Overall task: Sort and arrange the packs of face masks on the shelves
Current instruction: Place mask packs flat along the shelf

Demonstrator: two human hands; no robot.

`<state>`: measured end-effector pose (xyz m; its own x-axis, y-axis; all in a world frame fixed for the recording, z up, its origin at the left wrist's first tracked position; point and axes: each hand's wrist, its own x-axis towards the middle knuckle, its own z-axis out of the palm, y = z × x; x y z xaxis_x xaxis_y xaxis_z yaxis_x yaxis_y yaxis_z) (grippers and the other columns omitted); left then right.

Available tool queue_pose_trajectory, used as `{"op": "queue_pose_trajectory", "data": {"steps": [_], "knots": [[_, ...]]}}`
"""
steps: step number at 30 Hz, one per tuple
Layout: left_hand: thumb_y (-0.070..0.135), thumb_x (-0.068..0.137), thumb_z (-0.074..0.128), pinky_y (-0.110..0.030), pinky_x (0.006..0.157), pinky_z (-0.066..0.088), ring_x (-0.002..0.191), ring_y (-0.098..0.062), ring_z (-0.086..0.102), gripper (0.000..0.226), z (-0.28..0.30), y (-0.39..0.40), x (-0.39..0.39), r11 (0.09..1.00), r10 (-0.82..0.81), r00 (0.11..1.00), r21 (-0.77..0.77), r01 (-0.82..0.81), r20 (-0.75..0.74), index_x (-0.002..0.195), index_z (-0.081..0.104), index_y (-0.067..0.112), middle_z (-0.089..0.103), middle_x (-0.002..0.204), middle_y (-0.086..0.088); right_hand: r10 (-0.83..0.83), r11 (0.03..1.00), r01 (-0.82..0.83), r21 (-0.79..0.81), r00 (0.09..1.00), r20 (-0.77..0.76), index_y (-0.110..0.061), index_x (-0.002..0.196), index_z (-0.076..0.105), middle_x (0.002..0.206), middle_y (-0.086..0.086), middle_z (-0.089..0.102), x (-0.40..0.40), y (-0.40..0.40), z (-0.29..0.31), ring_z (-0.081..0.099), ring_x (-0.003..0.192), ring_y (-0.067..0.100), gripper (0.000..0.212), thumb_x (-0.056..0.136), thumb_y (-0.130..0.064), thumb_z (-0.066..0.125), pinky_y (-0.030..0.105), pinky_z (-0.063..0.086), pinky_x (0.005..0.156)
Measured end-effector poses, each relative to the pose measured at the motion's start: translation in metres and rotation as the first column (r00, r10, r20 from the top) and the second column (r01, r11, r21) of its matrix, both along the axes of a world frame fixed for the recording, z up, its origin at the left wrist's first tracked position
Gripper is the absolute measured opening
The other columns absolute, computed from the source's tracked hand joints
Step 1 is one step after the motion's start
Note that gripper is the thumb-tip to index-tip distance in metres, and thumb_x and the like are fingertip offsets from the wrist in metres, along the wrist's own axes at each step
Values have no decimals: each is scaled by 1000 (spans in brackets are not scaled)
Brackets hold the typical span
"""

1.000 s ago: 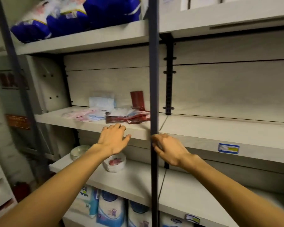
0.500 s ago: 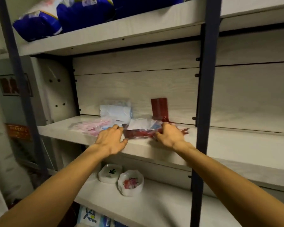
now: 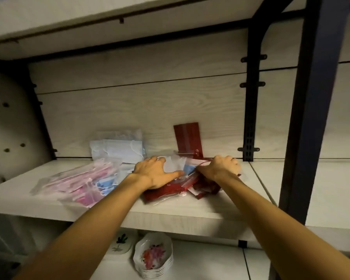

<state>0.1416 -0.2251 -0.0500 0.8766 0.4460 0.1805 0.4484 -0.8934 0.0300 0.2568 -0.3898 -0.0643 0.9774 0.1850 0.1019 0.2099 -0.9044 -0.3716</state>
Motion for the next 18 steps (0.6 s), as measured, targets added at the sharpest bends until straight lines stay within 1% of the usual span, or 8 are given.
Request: {"op": "queue_pose_trajectory", "data": {"steps": [2, 4, 7, 10, 13, 15, 17, 18], "knots": [[103, 59, 30, -43, 97, 45, 127, -29, 55, 117, -5, 1, 6, 999, -9, 1000, -41, 8, -18, 142, 49, 23, 55, 144, -4, -1, 1000, 1, 24, 1000, 12, -16, 126, 59, 132, 15, 55, 1, 0, 0, 49, 124, 32, 77, 76, -74, 63, 39, 42, 103], [103, 56, 35, -42, 96, 46, 124, -29, 57, 117, -8, 3, 10, 998, -12, 1000, -65, 11, -11, 141, 49, 24, 57, 142, -5, 10, 998, -11, 61, 1000, 16, -16, 123, 61, 129, 13, 58, 2, 0, 0, 52, 121, 31, 71, 78, -70, 65, 39, 44, 102], [87, 71, 52, -37, 91, 49, 117, -30, 60, 89, -5, 9, 11, 992, -1, 1000, -130, 4, 21, 132, 53, 22, 62, 135, -6, 23, 990, -25, 136, 1000, 17, -16, 116, 64, 122, 10, 64, 3, 1, 0, 57, 114, 31, 52, 83, -57, 65, 40, 48, 99], [75, 81, 55, -34, 92, 49, 115, -28, 61, 70, 3, 20, 7, 957, -16, 995, -286, 45, 102, 128, 60, 23, 64, 129, -3, 35, 981, -56, 188, 993, 112, -18, 118, 63, 124, 9, 63, 2, 2, 0, 55, 115, 33, 36, 88, -37, 61, 43, 48, 100], [65, 88, 53, -32, 90, 47, 103, -24, 62, 48, 9, 29, 5, 804, 28, 963, -579, 137, 268, 108, 69, 24, 68, 107, 1, 41, 975, -94, 202, 966, 254, -19, 129, 57, 130, 9, 59, 2, 0, -2, 50, 121, 34, 40, 90, -24, 65, 46, 42, 103], [54, 90, 57, -34, 84, 44, 96, -25, 60, 36, 15, 32, 5, 702, 105, 929, -688, 183, 354, 92, 70, 21, 68, 91, -2, 28, 956, -114, 270, 952, 305, -18, 126, 55, 123, 10, 64, 4, -3, -2, 57, 114, 35, 38, 90, -17, 65, 45, 47, 97], [50, 95, 53, -34, 91, 45, 104, -27, 63, 41, 21, 33, 5, 668, 177, 906, -723, 176, 384, 106, 72, 16, 69, 106, -9, 16, 915, -136, 379, 953, 304, -17, 125, 52, 113, 11, 69, 4, -6, 1, 64, 101, 34, 36, 90, -11, 61, 44, 54, 85], [48, 97, 51, -30, 88, 46, 102, -24, 66, 43, 24, 33, 3, 658, 207, 894, -733, 174, 398, 112, 72, 13, 69, 108, -10, 7, 895, -138, 424, 955, 297, -16, 126, 51, 111, 11, 70, 3, -8, 3, 65, 98, 34, 37, 90, -9, 60, 44, 54, 82]]}}
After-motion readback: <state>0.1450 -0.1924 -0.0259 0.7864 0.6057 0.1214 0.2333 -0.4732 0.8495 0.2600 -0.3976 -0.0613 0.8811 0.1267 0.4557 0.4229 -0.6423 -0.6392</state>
